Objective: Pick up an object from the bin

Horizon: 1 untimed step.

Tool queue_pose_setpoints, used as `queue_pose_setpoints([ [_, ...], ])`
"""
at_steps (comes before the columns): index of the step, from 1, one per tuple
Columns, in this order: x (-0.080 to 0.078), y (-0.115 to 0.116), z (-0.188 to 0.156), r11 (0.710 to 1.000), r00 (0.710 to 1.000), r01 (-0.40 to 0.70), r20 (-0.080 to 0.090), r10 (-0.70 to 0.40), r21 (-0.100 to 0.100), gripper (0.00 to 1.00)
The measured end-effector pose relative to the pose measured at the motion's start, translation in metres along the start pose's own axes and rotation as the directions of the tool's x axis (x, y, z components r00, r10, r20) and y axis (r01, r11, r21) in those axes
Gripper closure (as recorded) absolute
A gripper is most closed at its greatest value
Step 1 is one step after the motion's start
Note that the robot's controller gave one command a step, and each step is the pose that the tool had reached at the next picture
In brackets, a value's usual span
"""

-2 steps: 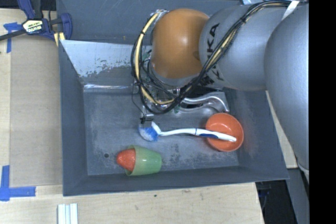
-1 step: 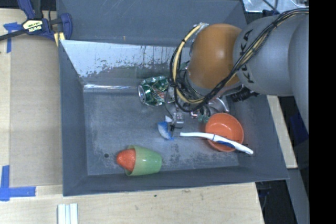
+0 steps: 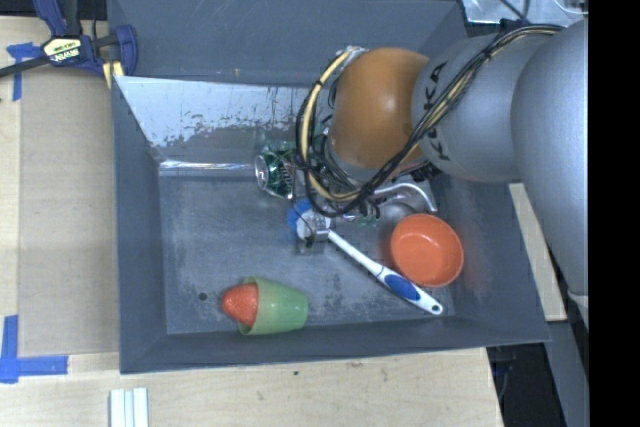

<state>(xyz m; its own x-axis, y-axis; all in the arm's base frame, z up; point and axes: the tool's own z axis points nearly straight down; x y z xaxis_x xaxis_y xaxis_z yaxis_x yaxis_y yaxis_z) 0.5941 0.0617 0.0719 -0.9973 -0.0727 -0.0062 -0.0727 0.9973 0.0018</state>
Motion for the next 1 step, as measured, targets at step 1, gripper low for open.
queue_pose_setpoints([
  [1, 0.0672, -0.0584, 0.0014, 0.991, 0.991, -0.137, -0.006, 0.137, 0.006, 1.0],
])
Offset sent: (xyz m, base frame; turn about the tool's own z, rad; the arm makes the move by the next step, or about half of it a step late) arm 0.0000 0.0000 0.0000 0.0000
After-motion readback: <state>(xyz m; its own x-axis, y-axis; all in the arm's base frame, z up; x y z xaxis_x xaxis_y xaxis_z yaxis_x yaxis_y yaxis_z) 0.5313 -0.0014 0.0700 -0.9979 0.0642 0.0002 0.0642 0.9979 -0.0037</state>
